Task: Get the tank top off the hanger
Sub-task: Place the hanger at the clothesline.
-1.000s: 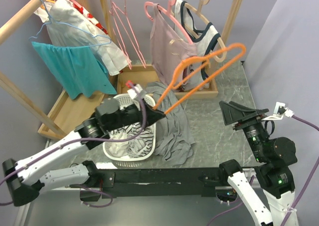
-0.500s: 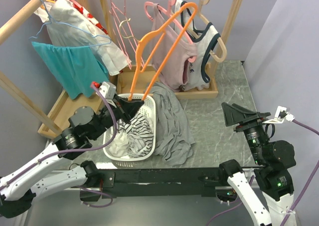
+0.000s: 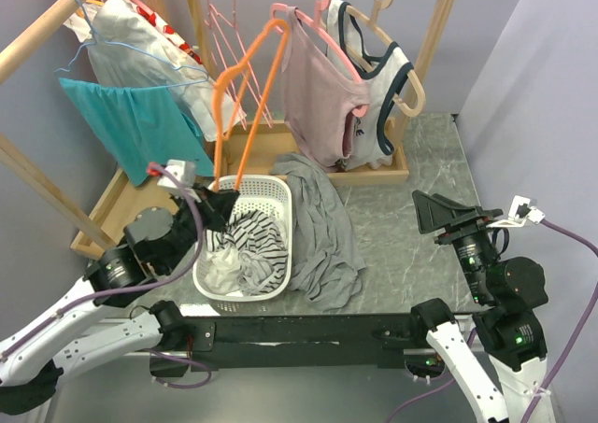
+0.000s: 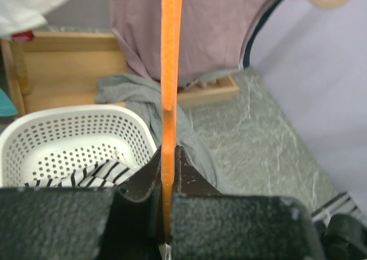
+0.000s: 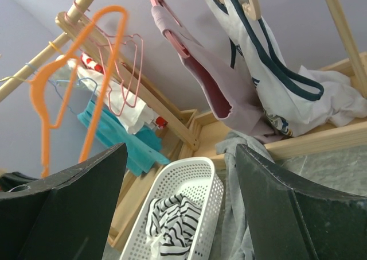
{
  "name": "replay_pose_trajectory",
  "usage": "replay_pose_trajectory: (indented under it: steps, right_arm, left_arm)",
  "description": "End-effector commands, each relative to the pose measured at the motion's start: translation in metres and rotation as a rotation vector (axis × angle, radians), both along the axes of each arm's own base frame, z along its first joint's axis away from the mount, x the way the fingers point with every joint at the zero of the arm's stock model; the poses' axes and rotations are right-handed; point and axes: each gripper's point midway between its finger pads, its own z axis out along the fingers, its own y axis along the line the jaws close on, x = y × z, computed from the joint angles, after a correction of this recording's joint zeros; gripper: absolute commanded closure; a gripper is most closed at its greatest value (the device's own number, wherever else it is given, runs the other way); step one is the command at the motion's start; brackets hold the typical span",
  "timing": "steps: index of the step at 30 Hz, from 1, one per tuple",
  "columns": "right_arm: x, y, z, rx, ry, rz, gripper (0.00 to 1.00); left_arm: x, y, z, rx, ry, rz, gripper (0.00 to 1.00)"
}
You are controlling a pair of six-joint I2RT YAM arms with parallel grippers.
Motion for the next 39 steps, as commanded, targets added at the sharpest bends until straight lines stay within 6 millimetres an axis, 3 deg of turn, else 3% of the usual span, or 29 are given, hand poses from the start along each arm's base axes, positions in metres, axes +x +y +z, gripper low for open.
replay_pose_trajectory:
  steps: [1, 4, 5, 6, 8, 14, 15, 16, 17, 23, 25, 30, 39]
  right_arm:
    - [0.007, 0.001, 0.001, -0.004, -0.004, -0.008, 0.16]
    - [0.008, 0.002, 0.001, -0.002, -0.005, -0.004, 0.16]
    - [0.008, 0.001, 0.001, -0.001, -0.007, -0.005, 0.16]
    - [0.008, 0.002, 0.001, -0.001, -0.007, -0.004, 0.16]
    - [0.007, 0.0, 0.002, -0.005, -0.006, -0.011, 0.16]
    - [0.005, -0.005, 0.0, -0.015, -0.001, -0.034, 0.16]
    - [0.005, -0.005, -0.001, -0.017, 0.001, -0.033, 0.16]
    - [0.005, -0.005, -0.001, -0.017, 0.001, -0.033, 0.16]
    - [0.005, -0.005, -0.002, -0.018, 0.004, -0.036, 0.16]
    - [0.004, -0.007, -0.002, -0.022, 0.002, -0.046, 0.15]
    - [0.004, -0.008, -0.003, -0.025, 0.005, -0.051, 0.15]
    - [0.002, -0.01, -0.005, -0.034, 0.002, -0.058, 0.15]
    - [-0.002, -0.015, -0.013, -0.038, 0.002, -0.076, 0.13]
  left_arm:
    - [0.005, 0.017, 0.024, -0.075, -0.041, 0.093, 0.99]
    - [0.014, 0.011, 0.029, -0.048, -0.037, 0.114, 0.99]
    - [0.021, 0.005, 0.021, -0.007, -0.009, 0.126, 0.99]
    - [0.023, 0.005, 0.031, -0.012, -0.009, 0.137, 0.99]
    - [0.034, -0.002, 0.024, 0.047, 0.03, 0.171, 0.99]
    - [0.054, -0.007, 0.031, 0.097, 0.103, 0.296, 0.99]
    - [0.055, -0.007, 0.042, 0.087, 0.097, 0.307, 0.99]
    - [0.059, -0.008, 0.037, 0.124, 0.114, 0.326, 0.99]
    - [0.061, -0.008, 0.047, 0.118, 0.101, 0.339, 0.99]
    - [0.067, -0.016, 0.065, 0.137, 0.096, 0.357, 0.99]
    - [0.074, -0.018, 0.061, 0.175, 0.112, 0.392, 0.99]
    - [0.082, -0.029, 0.073, 0.196, 0.089, 0.382, 0.99]
    - [0.105, -0.046, 0.07, 0.282, 0.125, 0.357, 0.99]
